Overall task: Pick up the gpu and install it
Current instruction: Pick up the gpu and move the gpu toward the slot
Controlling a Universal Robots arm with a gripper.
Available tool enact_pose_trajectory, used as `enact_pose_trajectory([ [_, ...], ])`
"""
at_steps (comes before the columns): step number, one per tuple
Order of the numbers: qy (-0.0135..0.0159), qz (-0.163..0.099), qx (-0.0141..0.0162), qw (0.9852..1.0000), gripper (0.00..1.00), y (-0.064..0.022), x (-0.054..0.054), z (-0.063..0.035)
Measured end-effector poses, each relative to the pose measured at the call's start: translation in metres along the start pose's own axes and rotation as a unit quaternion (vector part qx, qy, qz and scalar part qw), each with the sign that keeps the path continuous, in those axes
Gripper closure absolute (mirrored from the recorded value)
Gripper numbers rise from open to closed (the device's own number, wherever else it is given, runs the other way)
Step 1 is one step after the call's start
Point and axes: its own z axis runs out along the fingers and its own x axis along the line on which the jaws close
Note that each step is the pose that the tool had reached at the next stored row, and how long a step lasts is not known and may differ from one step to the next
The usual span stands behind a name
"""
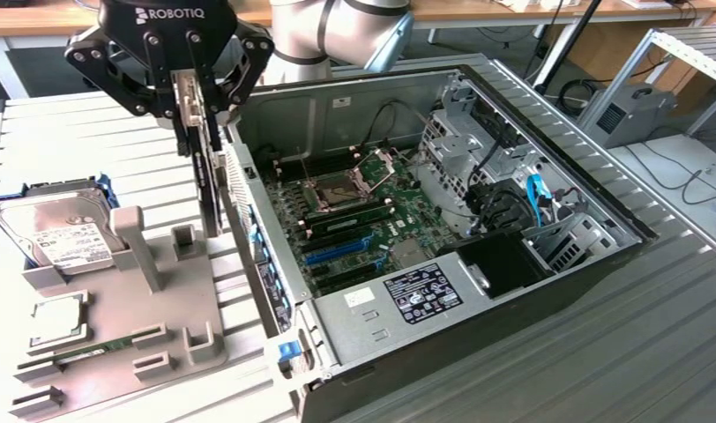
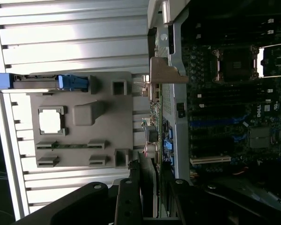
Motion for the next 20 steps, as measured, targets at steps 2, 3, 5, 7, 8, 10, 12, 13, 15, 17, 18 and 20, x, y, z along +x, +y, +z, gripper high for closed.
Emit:
enact_pose_trajectory([
  [2, 0.0, 0.0, 0.0, 1.0, 0.71, 0.0001, -0.001, 0.0003],
  [3, 0.0, 0.0, 0.0, 1.0, 0.71, 0.0002, -0.002, 0.0005],
  [5, -0.0001, 0.0, 0.0, 1.0, 0.71, 0.0003, -0.004, 0.0009],
  [7, 0.0, 0.0, 0.0001, 1.0, 0.71, 0.0005, -0.006, 0.0014],
  [8, -0.0001, 0.0, 0.0001, 1.0, 0.71, 0.0006, -0.007, 0.0016],
  [10, 0.0, 0.0, 0.0001, 1.0, 0.71, 0.0007, -0.009, 0.002],
  [12, -0.0001, 0.0, 0.0001, 1.0, 0.71, 0.001, -0.011, 0.0024],
  [13, -0.0001, 0.0, 0.0001, 1.0, 0.71, 0.0011, -0.012, 0.0026],
  [15, -0.0001, 0.0, 0.0001, 1.0, 0.71, 0.0012, -0.014, 0.0029],
  [17, -0.0001, 0.0, 0.0002, 1.0, 0.71, 0.0014, -0.016, 0.0031],
  [18, -0.0001, 0.0, 0.0002, 1.0, 0.71, 0.0015, -0.018, 0.0033],
  [20, -0.0001, 0.0, 0.0002, 1.0, 0.71, 0.0016, -0.02, 0.0035],
])
